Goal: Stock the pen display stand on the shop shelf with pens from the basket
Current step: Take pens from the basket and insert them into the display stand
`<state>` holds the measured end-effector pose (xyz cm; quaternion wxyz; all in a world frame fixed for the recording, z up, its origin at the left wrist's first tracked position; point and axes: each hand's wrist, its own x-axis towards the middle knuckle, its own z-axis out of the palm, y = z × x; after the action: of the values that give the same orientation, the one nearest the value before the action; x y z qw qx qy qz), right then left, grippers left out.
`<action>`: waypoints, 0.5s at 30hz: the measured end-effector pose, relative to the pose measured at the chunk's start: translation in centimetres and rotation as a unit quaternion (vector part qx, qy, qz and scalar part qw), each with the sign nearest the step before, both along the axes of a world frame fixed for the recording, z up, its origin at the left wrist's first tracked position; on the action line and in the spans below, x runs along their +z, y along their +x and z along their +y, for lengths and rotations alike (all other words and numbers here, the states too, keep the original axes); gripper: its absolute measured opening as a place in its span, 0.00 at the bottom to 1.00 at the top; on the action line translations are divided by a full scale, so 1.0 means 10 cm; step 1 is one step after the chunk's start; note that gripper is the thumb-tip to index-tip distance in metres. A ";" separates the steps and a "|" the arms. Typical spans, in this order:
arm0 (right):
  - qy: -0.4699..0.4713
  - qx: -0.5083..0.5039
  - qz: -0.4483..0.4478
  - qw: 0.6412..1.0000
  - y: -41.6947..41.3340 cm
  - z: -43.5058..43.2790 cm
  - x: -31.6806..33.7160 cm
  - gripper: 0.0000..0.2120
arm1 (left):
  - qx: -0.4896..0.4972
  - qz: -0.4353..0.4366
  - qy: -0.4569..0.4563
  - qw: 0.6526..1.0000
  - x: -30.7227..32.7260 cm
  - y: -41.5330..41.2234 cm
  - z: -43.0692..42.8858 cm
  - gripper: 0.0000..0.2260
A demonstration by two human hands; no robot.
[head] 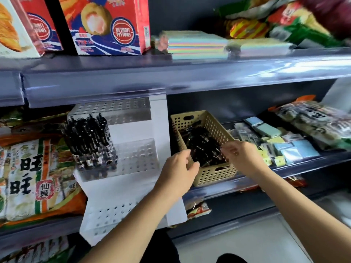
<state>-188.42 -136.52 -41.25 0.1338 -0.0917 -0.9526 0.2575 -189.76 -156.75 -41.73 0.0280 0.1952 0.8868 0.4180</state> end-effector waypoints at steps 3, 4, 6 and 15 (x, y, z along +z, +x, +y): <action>0.008 -0.008 -0.030 0.999 -0.16 0.13 -0.02 0.12 | 0.044 -0.039 -0.049 0.997 -0.10 -0.26 0.24 0.19; 0.016 -0.008 -0.042 0.999 -0.22 0.16 -0.03 0.12 | 0.062 -0.052 -0.062 0.995 -0.12 -0.35 0.31 0.18; 0.033 -0.002 -0.069 0.997 -0.33 0.16 -0.02 0.12 | 0.088 -0.091 -0.051 0.991 -0.21 -0.52 0.40 0.16; 0.050 -0.015 -0.207 0.977 -0.95 0.16 -0.29 0.21 | 0.094 -0.117 -0.109 0.983 -0.43 -0.63 0.57 0.16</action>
<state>-197.91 -134.95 -44.18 -0.0583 -0.1510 -0.9697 0.1832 -196.05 -151.08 -45.98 0.1136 0.0564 0.9319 0.3398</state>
